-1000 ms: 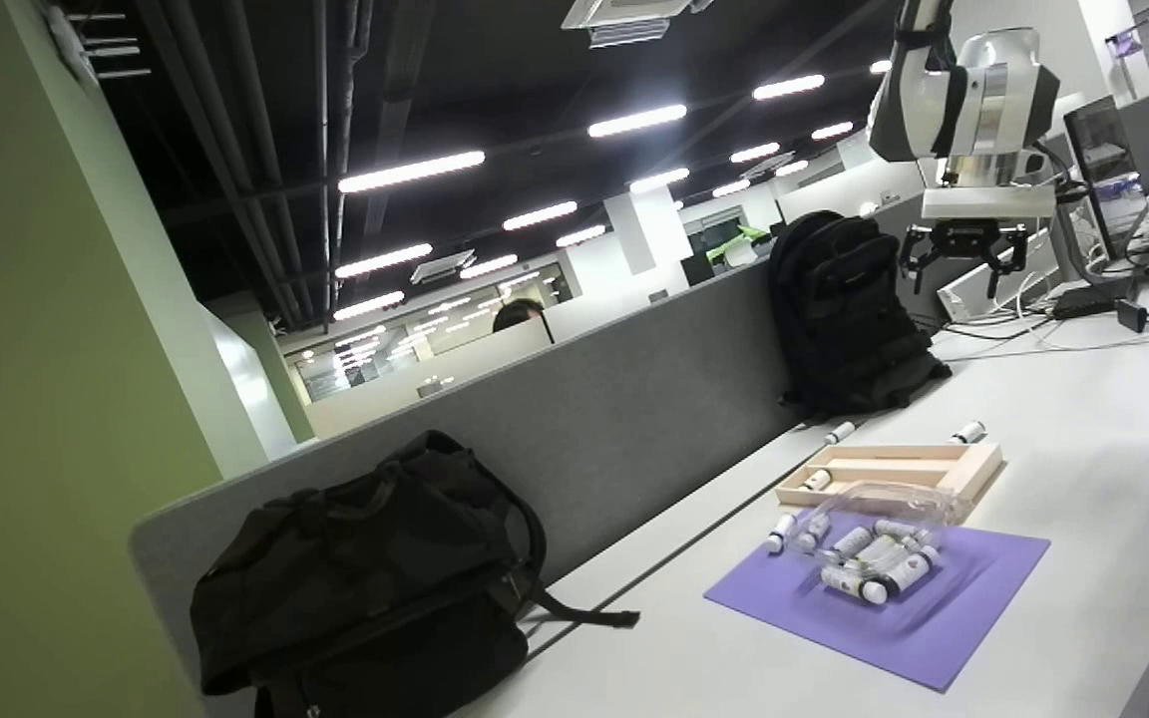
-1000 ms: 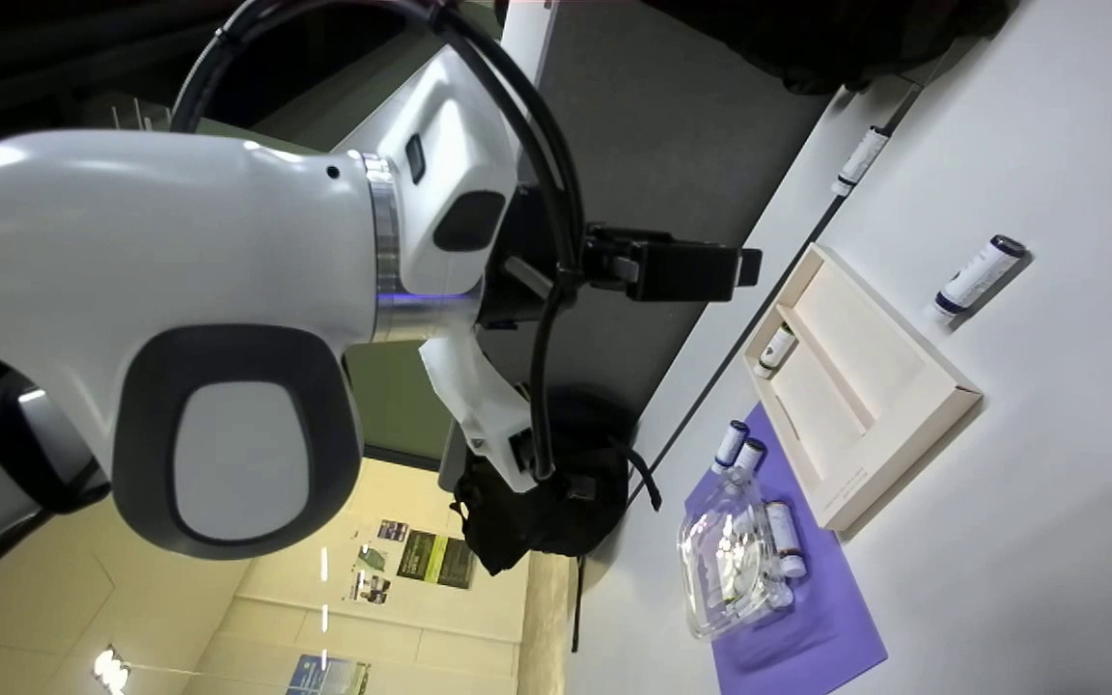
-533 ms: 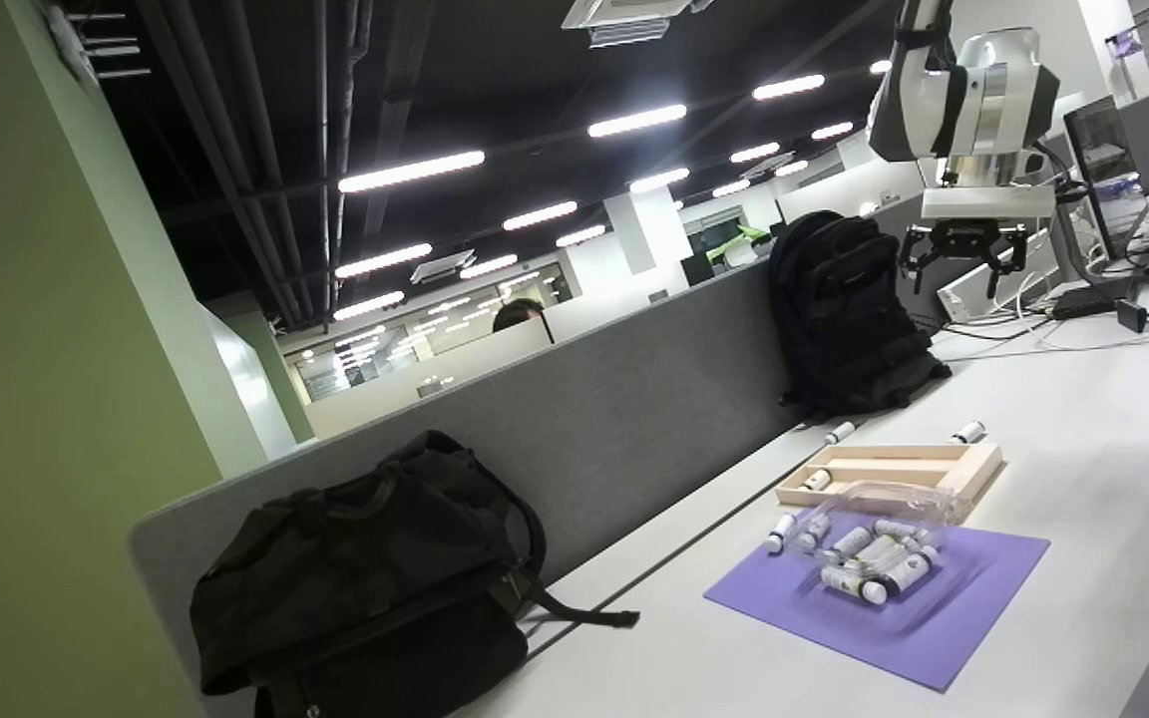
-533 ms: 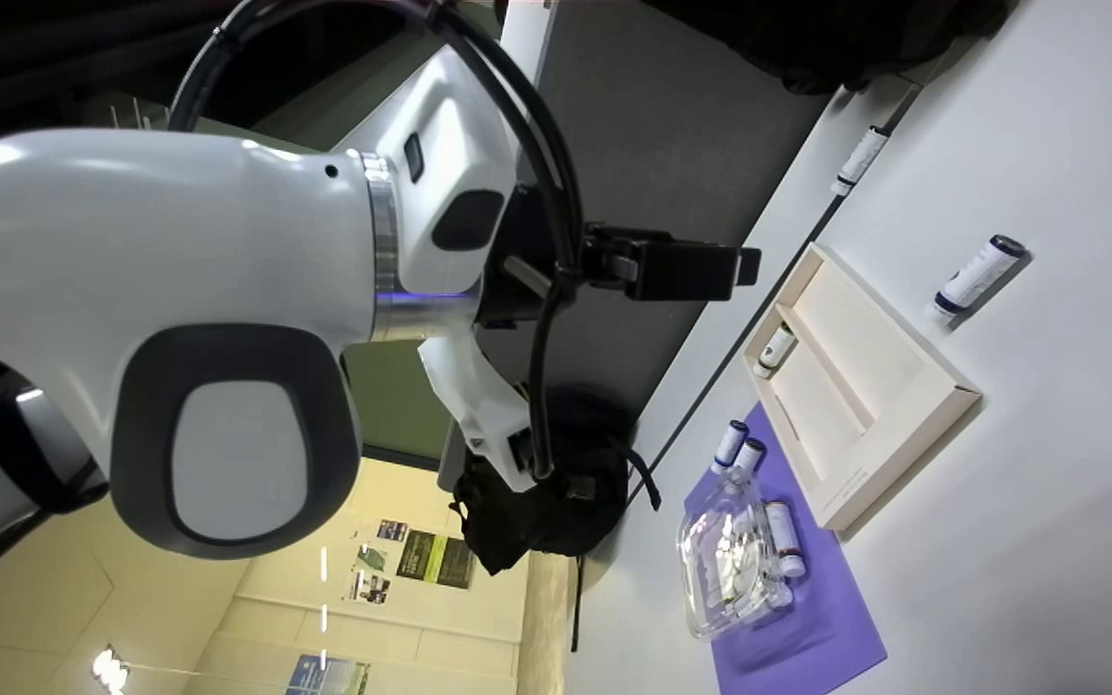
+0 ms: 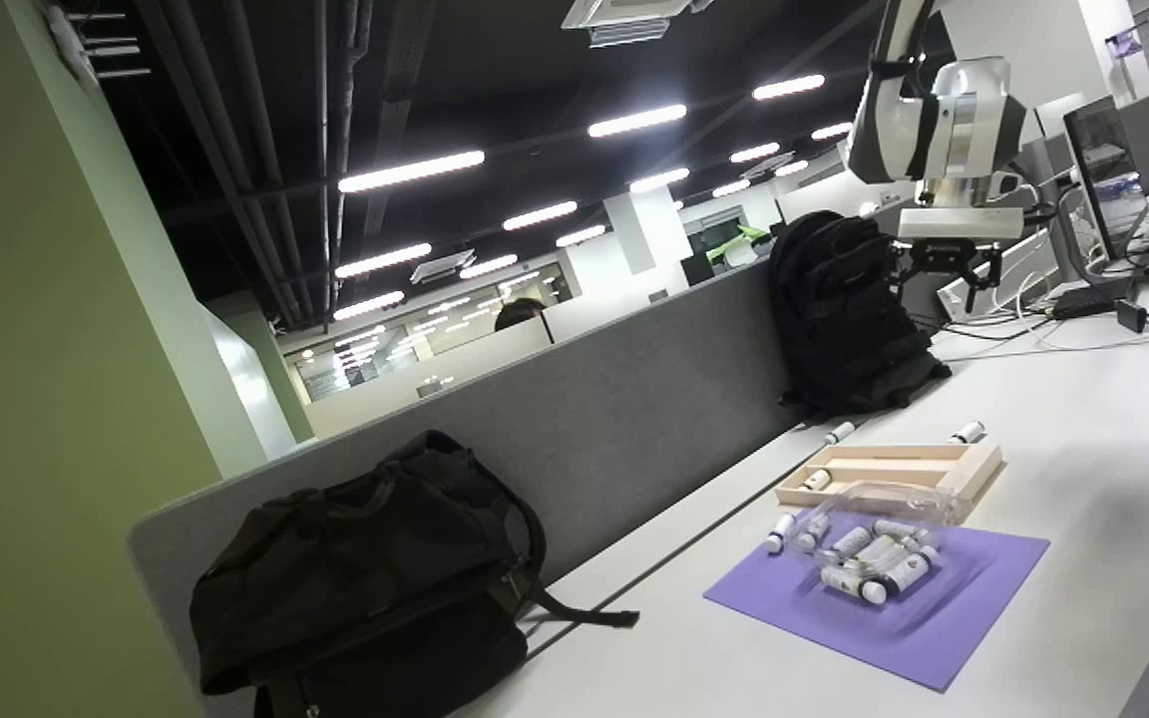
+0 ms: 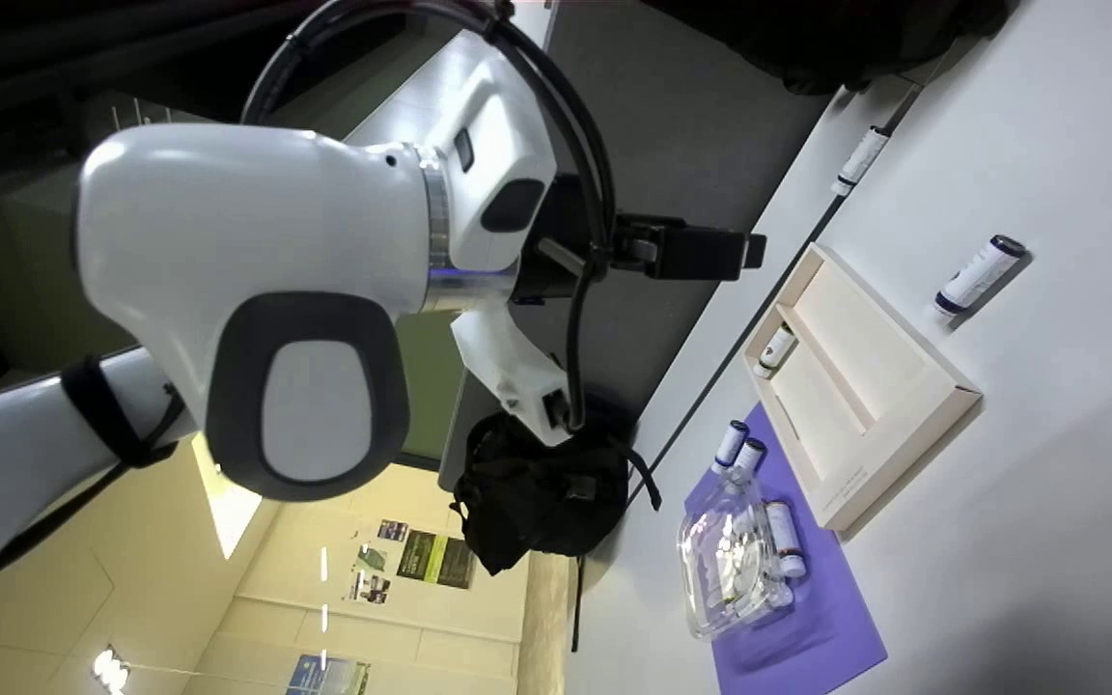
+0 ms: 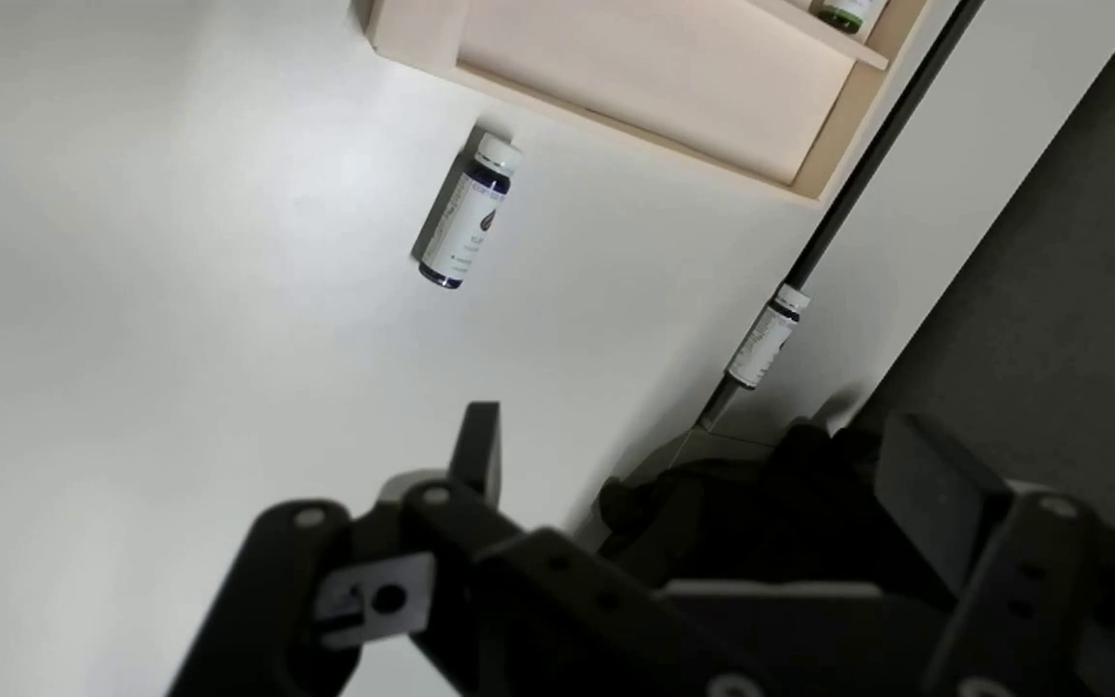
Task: Take a bottle from the table and put it on the tray
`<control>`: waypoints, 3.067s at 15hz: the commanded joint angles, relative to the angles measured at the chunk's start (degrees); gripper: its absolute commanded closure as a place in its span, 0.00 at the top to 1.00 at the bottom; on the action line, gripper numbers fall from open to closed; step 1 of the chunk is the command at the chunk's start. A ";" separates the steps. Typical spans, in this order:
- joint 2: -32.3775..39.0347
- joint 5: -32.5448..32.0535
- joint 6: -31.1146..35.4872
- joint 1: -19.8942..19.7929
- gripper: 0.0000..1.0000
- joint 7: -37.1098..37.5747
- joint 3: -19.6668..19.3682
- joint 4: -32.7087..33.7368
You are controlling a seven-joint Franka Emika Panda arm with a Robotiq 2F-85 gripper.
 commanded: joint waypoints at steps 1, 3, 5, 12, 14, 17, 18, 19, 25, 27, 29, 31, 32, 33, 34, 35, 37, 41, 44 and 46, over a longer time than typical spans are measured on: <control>13.38 -0.58 -0.01 1.13 1.00 6.81 0.67 11.67; 19.72 -5.31 -0.09 0.58 1.00 13.77 1.30 16.39; 26.07 -10.88 -0.98 2.04 1.00 21.46 -0.93 20.67; 38.30 -22.10 -10.87 4.37 1.00 41.40 -6.61 29.89; 39.35 -21.89 -11.59 2.32 1.00 41.69 -4.46 31.28; 40.70 -21.89 -12.53 0.85 0.75 41.02 -2.51 32.44; 40.97 -21.88 -12.54 0.61 0.74 40.92 -2.10 32.57; 41.09 -21.89 -12.77 0.39 0.68 40.84 -1.71 32.73; 40.50 -23.54 -15.38 0.69 0.31 41.39 -2.36 33.69; 39.97 -24.40 -17.85 0.66 0.17 41.60 -2.74 34.42; 38.35 -25.12 -21.18 0.28 0.11 41.17 -2.59 35.18; 35.98 -25.34 -23.42 -0.18 0.11 40.27 -1.88 35.94; 34.38 -25.12 -24.07 -0.23 0.11 39.93 -1.43 36.01; 33.35 -25.01 -24.78 -0.20 0.11 39.87 -1.07 36.44; 32.56 -24.91 -25.30 -0.02 0.11 39.97 -0.58 36.78; 32.12 -24.87 -25.83 0.18 0.11 40.13 -0.06 36.98; 31.95 -24.67 -27.12 0.51 0.11 40.49 1.31 37.01; 34.12 -25.00 -28.40 1.70 0.11 41.34 3.00 36.96; 35.83 -25.18 -28.59 2.42 0.11 41.56 3.36 37.13; 36.80 -24.92 -28.07 2.62 0.11 41.82 3.27 37.31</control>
